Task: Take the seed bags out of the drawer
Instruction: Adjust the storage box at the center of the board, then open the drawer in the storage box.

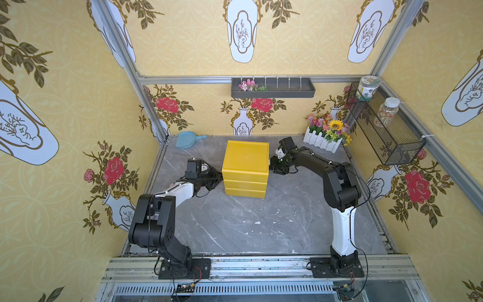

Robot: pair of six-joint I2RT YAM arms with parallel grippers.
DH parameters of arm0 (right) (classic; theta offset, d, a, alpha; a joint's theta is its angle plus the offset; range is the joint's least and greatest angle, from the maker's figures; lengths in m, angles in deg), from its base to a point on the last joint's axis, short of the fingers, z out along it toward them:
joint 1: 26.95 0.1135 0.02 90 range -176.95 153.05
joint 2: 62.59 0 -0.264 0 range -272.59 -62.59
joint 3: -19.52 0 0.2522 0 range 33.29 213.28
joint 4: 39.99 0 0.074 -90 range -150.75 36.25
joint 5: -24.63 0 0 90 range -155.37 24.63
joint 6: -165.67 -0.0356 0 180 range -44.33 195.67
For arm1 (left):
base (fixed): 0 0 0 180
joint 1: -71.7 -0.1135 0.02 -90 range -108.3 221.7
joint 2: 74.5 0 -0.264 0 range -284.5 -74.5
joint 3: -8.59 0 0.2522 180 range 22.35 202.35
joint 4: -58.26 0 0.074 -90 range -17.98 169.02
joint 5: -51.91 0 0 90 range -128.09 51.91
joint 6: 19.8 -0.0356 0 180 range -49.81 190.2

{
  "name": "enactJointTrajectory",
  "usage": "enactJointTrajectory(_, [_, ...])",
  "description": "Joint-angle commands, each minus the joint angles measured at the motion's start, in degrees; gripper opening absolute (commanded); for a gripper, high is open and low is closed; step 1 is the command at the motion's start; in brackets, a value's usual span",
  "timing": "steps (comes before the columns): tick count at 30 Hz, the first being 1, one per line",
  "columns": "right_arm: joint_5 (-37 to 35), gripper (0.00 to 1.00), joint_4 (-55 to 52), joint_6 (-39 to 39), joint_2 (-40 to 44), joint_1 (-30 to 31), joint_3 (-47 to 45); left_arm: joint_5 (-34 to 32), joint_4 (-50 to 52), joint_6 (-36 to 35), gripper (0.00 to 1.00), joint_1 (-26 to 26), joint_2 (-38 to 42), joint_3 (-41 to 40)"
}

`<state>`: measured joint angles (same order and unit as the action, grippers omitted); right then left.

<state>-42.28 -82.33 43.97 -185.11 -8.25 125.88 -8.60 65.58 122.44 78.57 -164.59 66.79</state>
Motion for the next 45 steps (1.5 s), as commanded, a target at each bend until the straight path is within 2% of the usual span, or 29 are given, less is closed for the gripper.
enactJointTrajectory(1, [1.51,0.54,0.55,-0.31,-0.7,0.24,1.03,0.83,-0.8,-0.05,0.16,0.24,1.56,-1.83])
enactJointTrajectory(5, [0.64,0.54,-0.83,-0.2,-0.86,0.02,1.92,-0.37,2.12,-1.05,0.18,0.16,2.83,-1.11])
enactJointTrajectory(8, [-0.79,0.54,-2.44,-0.03,0.37,-0.98,1.77,-4.58,9.76,-3.03,0.22,-0.43,4.19,1.86])
enactJointTrajectory(10, [-1.62,0.54,-3.04,-0.02,2.05,-2.05,0.9,-8.12,14.97,-4.3,0.26,-1.83,6.32,3.82])
enactJointTrajectory(13, [-3.09,0.54,-4.55,0.3,4.9,-3.59,-0.43,-9.97,18.42,-5.96,0.3,-4.59,10.01,5.56])
enactJointTrajectory(18, [-5.37,0.57,-8.01,1.81,11.22,-4.81,-2.05,-9.81,22.62,-12.47,0.37,-6.95,14.09,12.63])
enactJointTrajectory(23, [-5.99,0.61,-10.49,1.93,18.01,-4.6,-2.4,-7.28,26.77,-17.82,0.38,-6.87,12.35,21.5])
enactJointTrajectory(27, [-6.7,0.67,-11.87,1.86,22.62,-2.78,-1.68,-7.12,29.01,-20.58,0.4,-5.17,10.99,25.68])
enactJointTrajectory(35, [-7.51,0.67,-14.49,0.59,25.52,1.41,-0.33,-8.22,30.19,-23.13,0.41,1.53,7.99,28.24])
enactJointTrajectory(45, [-6.99,0.66,-13.26,0.5,25.23,3.46,0.16,-11.69,31.46,-25.57,0.41,2.71,6.15,28.71])
